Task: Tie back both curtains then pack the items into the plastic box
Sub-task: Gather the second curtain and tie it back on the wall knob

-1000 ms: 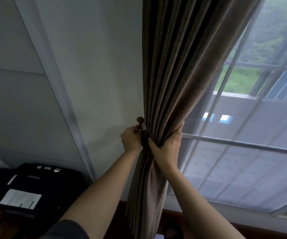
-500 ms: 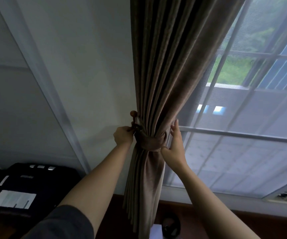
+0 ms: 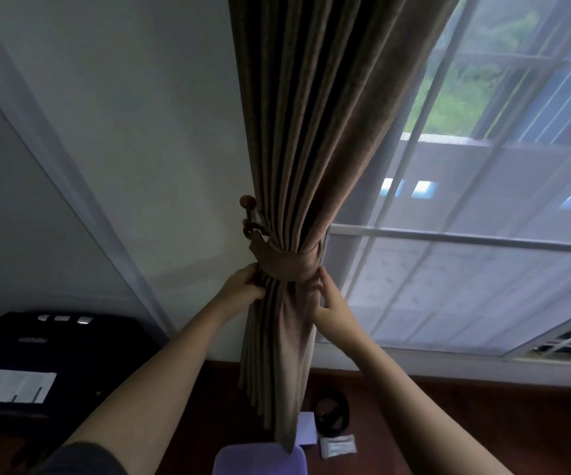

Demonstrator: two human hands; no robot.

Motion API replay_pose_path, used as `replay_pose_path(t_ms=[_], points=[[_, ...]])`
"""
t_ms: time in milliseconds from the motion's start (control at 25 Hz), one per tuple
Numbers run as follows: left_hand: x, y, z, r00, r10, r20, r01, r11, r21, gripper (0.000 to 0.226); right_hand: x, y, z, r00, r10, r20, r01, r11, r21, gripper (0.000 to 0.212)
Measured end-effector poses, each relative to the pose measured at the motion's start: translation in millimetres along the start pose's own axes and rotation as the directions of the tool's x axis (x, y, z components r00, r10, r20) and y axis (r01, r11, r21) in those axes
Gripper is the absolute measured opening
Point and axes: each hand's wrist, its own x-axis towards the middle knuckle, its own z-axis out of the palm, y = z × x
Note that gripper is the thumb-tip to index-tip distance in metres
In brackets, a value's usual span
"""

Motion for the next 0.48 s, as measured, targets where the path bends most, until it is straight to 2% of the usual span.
replay_pose_path(t_ms=[160, 240, 320, 400, 480], points=[[-23.7, -6.3, 8.1, 0.983, 0.169, -0.065, -0.154, 0.969, 0.195, 0.026, 18.4, -4.1, -0.7, 0.993, 0.055, 0.105, -0.057, 0.998, 0.009, 0.077], [-33.8, -9.8, 9.3, 0.967, 0.235, -0.098, -0.202, 0.944, 0.262, 0.027, 29.0, -7.6, 1.9, 0.983, 0.046, 0.175, -0.047, 0.999, -0.003, 0.069], [-41.1, -15.8, 10.8, 0.954, 0.274, -0.124, -0.228, 0.928, 0.295, 0.039, 37.1, -13.8, 5.3, 0.969, 0.04, 0.244, -0.037, 0.999, -0.016, 0.066], [-45.0, -19.5, 14.9, 0.944, 0.305, -0.13, -0.254, 0.918, 0.306, 0.033, 44.8, -15.9, 4.1, 0.958, 0.037, 0.284, -0.039, 0.999, 0.001, 0.066], [-44.8, -18.4, 20.7, 0.935, 0.338, -0.107, -0.285, 0.895, 0.343, 0.022, 49.1, -13.0, -2.9, 0.967, 0.045, 0.252, -0.053, 0.998, 0.027, 0.062]])
